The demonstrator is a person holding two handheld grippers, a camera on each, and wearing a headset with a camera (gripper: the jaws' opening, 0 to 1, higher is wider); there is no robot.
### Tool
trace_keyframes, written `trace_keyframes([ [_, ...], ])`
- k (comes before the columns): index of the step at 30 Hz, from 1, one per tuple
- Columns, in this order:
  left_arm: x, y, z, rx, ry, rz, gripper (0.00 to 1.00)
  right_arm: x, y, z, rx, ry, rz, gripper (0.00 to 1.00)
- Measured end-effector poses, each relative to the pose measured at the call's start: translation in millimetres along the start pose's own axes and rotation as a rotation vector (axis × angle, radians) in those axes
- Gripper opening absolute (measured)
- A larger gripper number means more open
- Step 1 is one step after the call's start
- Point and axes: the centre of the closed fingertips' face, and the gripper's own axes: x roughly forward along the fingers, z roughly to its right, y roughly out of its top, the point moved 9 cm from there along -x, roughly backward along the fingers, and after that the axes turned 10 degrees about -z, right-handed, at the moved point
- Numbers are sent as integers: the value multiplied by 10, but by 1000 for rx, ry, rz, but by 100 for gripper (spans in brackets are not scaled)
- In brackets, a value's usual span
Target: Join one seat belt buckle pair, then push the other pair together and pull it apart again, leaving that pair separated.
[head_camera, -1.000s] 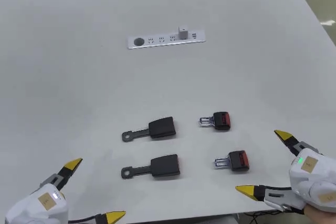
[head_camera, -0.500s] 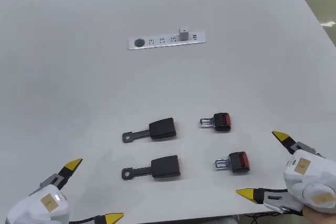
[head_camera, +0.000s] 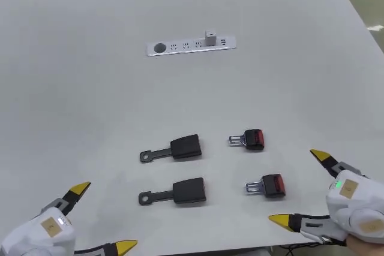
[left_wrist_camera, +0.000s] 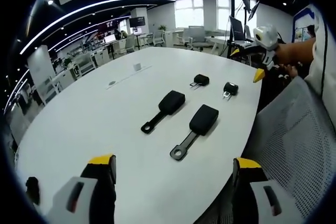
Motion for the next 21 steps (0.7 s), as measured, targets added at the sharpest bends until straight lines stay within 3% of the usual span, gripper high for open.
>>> trace_keyframes([
  [19, 24, -2, 6, 23, -2, -22, 92, -35, 3, -18, -38, 12, 10, 91],
  [21, 7, -1, -17, 30, 29, -32, 93, -40, -5, -21, -49, 24, 1, 89],
])
